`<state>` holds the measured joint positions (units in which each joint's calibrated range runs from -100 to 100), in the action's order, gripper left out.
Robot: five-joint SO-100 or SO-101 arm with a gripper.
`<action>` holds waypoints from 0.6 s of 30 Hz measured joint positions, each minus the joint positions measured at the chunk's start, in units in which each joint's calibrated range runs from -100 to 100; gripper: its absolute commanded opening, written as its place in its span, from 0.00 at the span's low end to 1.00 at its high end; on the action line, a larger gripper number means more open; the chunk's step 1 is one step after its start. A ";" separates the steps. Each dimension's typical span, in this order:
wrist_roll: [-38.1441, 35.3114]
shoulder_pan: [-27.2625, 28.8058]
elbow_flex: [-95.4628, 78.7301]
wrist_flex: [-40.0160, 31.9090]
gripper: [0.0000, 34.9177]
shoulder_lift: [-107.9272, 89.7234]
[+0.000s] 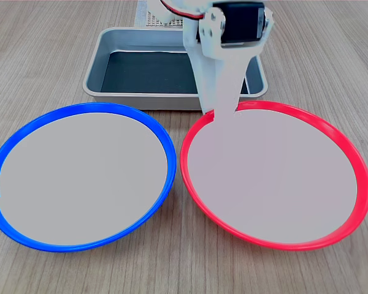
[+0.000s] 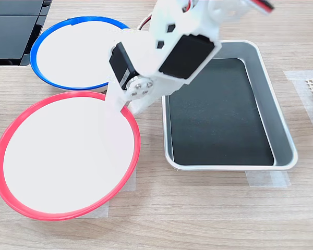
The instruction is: Lift the stacked dish and set it down on the table.
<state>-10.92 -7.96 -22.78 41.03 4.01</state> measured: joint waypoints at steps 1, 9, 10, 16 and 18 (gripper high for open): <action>0.00 0.00 0.00 0.73 0.20 -0.51; -0.78 0.44 -2.99 12.64 0.01 -13.55; -0.78 0.71 -3.81 12.72 0.00 -15.09; 2.64 4.07 -16.88 3.51 0.00 -30.61; 5.13 6.02 -27.13 -5.06 0.00 -39.73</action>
<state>-5.79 -1.95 -49.91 35.97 -35.72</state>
